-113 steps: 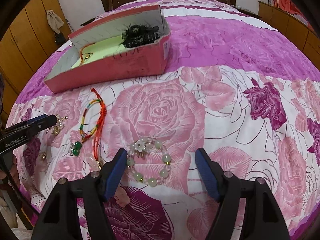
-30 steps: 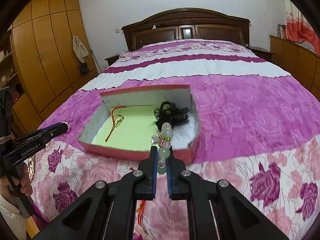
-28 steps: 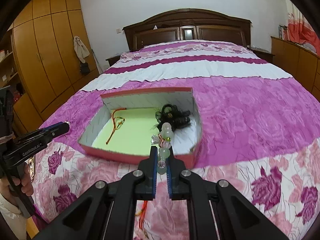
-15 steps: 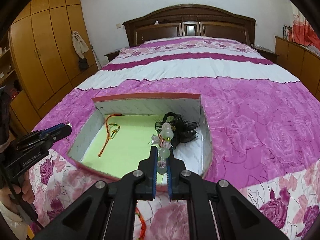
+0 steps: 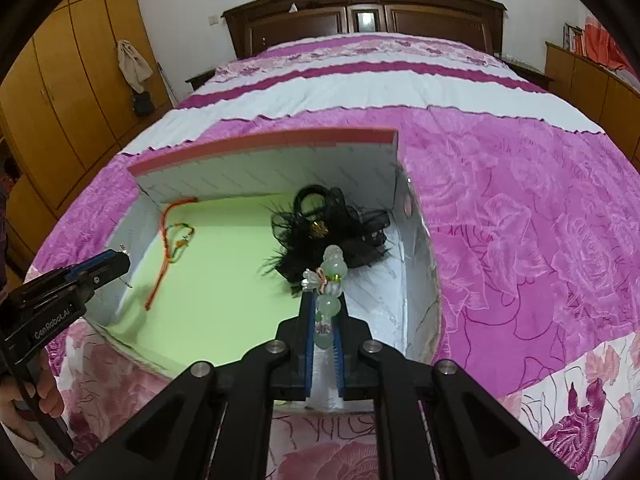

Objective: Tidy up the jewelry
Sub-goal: 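Carry the pendant and jade bracelet into the pink box and open both tools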

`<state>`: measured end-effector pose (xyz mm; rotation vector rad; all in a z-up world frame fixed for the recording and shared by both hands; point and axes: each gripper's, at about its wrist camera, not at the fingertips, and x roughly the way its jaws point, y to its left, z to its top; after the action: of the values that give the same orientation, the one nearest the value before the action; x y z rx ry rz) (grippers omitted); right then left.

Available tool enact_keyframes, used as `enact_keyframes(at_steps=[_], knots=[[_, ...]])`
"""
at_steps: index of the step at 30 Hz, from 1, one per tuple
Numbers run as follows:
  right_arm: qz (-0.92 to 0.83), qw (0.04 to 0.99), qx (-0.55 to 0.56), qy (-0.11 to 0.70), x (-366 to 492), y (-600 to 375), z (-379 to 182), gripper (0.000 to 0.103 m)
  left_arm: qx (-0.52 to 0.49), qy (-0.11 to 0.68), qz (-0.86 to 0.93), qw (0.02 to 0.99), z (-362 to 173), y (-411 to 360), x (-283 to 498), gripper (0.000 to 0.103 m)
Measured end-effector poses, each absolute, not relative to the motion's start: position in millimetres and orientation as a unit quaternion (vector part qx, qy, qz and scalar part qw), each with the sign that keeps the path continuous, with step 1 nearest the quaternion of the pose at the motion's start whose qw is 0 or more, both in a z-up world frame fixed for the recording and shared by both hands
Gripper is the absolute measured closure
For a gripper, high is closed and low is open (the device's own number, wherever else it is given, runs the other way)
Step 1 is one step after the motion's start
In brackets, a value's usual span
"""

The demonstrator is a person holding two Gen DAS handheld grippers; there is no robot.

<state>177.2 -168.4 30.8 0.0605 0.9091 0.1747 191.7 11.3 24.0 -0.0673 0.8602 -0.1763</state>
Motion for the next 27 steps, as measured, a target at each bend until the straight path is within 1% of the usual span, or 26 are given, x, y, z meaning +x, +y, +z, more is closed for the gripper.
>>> enact_keyframes(at_steps=[19,22,24,25,27], knots=[[0.057,0.893,-0.006,0.447,192.8,-168.7,19.1,0.094,-0.018,0.424,-0.077,0.902,17.3,5.7,198.4,0.089],[0.056,0.893,-0.004,0.447,193.0,-168.3,19.0,0.094,-0.019,0.426,-0.078,0.901,17.7,5.7,199.0,0.087],[0.058,0.893,0.001,0.447,193.5,-169.0,19.8,0.094,-0.022,0.426,-0.077,0.901,18.7,6.1,198.3,0.081],[0.060,0.893,0.003,0.447,193.8,-169.2,20.6,0.093,-0.025,0.426,-0.076,0.901,19.7,6.8,197.5,0.080],[0.065,0.893,0.007,0.445,193.3,-169.8,22.3,0.087,-0.030,0.425,-0.078,0.901,22.3,7.9,195.4,0.078]])
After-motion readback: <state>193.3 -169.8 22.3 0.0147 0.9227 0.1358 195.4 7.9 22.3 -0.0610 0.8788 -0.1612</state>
